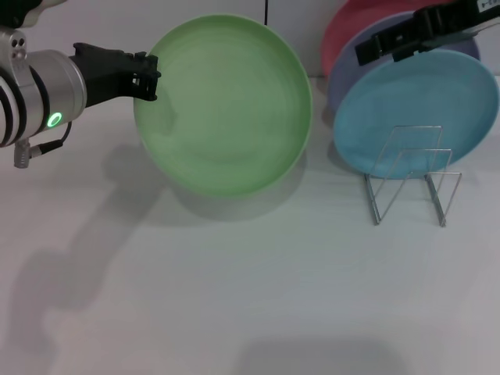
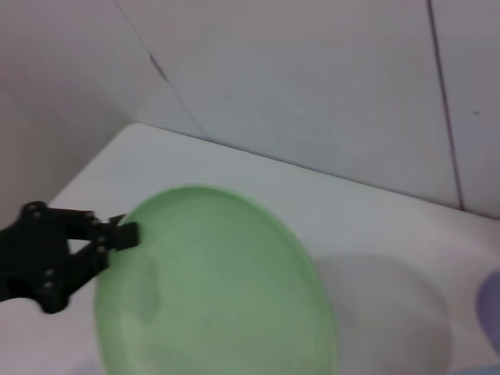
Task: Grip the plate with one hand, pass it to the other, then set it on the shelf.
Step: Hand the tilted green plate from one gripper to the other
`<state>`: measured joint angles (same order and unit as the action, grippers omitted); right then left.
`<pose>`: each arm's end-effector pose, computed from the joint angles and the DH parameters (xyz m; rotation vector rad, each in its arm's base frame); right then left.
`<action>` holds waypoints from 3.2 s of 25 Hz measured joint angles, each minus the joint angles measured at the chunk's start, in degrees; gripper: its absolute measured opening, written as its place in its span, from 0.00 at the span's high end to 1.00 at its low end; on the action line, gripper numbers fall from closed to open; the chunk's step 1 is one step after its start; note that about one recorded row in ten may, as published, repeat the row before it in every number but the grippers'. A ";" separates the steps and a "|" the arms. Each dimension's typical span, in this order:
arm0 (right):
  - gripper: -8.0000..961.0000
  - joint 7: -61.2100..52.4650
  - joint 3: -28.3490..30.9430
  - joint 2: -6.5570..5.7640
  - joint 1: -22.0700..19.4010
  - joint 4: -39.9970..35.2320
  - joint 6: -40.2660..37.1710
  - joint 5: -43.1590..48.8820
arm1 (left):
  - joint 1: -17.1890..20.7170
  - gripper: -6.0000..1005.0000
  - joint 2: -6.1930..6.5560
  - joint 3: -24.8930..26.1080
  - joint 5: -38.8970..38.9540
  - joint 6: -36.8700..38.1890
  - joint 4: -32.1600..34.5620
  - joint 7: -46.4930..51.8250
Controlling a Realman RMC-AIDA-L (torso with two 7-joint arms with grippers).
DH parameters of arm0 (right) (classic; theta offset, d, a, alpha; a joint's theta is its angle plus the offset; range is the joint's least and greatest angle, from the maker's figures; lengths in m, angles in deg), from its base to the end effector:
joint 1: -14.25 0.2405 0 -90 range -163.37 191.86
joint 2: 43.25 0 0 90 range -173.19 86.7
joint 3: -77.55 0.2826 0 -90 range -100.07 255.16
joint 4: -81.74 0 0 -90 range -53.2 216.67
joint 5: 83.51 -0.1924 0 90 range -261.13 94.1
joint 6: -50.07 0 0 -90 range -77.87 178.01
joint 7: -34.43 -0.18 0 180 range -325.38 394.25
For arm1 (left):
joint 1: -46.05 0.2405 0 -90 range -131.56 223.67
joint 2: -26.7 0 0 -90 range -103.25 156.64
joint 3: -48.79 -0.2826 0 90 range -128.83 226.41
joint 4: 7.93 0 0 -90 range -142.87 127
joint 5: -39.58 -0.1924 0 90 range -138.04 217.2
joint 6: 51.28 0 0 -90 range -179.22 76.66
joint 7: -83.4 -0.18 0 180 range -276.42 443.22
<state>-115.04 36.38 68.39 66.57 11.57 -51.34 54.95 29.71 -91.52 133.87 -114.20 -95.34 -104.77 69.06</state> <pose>0.1382 0.4337 0.0711 -2.5099 1.2216 0.1989 -0.1709 0.3907 -0.0014 -2.0987 -0.6695 -0.2523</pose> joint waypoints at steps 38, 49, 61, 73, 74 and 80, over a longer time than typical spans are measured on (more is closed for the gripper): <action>0.18 11.67 -14.40 6.04 0.15 5.94 24.23 0.33 | 0.24 0.87 0.09 0.68 2.82 -0.25 0.13 -1.37; 0.20 12.12 -15.35 6.48 0.61 7.45 26.24 0.22 | 0.11 0.85 0.09 0.87 3.52 -0.24 0.08 -1.42; 0.47 12.43 -15.74 6.49 1.42 9.79 28.44 0.38 | -0.18 0.84 0.09 0.88 3.96 -0.38 0.04 -1.50; 0.55 12.68 -16.14 6.36 2.66 11.47 28.96 0.65 | 0.08 0.83 0.09 1.99 7.92 -0.49 0.47 -4.50; 0.56 12.68 -16.14 6.36 2.66 11.47 28.96 0.65 | 0.08 0.83 0.09 1.99 7.92 -0.49 0.47 -4.50; 0.60 12.72 -16.14 6.31 2.69 11.60 29.00 0.67 | 0.26 0.82 0.09 2.15 8.01 -0.52 0.51 -4.50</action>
<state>-102.32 20.24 74.70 69.26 23.17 -22.34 55.62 29.97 -91.43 136.02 -106.19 -95.86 -104.26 64.56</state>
